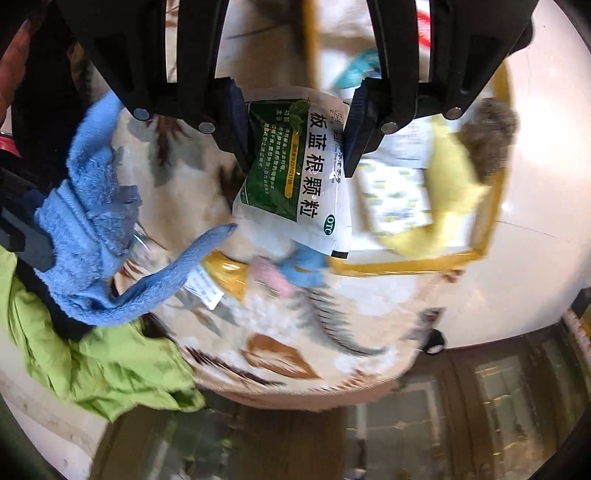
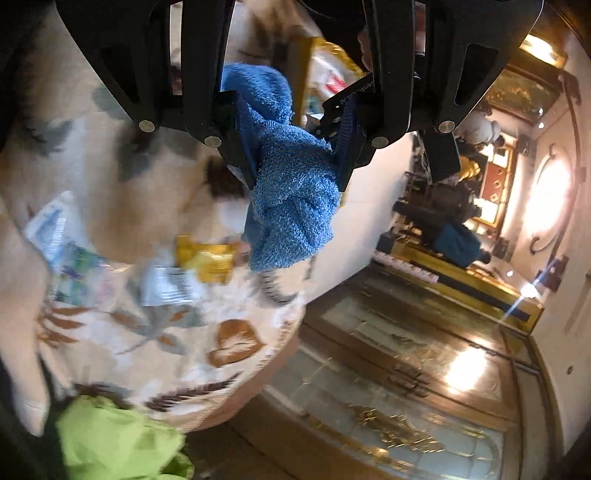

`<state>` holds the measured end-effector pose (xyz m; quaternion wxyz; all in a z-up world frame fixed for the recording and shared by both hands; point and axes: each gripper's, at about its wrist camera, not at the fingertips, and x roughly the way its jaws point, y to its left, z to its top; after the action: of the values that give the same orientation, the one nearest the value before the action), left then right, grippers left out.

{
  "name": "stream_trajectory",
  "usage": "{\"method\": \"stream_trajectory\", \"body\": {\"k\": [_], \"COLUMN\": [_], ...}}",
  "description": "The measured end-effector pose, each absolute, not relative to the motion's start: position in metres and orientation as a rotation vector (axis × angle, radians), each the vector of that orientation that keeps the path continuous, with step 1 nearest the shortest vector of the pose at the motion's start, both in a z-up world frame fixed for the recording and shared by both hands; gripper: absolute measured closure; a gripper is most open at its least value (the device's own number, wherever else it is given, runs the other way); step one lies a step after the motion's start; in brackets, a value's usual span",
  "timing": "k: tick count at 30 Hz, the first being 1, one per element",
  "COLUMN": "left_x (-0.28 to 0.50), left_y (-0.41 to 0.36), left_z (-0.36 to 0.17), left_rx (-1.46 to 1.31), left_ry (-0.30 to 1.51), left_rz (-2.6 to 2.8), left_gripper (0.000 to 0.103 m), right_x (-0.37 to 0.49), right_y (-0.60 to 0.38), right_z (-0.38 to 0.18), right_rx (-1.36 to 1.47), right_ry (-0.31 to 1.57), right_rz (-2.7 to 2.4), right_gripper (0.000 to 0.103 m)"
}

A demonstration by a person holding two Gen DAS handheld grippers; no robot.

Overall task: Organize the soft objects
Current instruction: 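Carry the sachet into the box with left tool while right tool drops the blue towel there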

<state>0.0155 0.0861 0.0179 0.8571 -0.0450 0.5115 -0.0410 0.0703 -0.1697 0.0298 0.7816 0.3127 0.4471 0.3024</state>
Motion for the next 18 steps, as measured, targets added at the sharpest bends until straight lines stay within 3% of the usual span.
{"method": "stream_trajectory", "body": {"k": [10,18], "left_x": [0.001,0.005], "left_y": [0.184,0.2], "left_z": [0.018,-0.019], "left_rx": [-0.119,-0.097], "left_ry": [1.056,1.1], "left_rz": [0.129,0.192], "left_gripper": [0.058,0.058], "right_x": [0.069,0.077], "right_y": [-0.059,-0.006], "right_z": [0.031,-0.034], "right_rx": [0.764,0.734], "right_ry": [1.019,1.118], "right_rz": [0.832,0.67], "right_gripper": [0.065,0.064]}}
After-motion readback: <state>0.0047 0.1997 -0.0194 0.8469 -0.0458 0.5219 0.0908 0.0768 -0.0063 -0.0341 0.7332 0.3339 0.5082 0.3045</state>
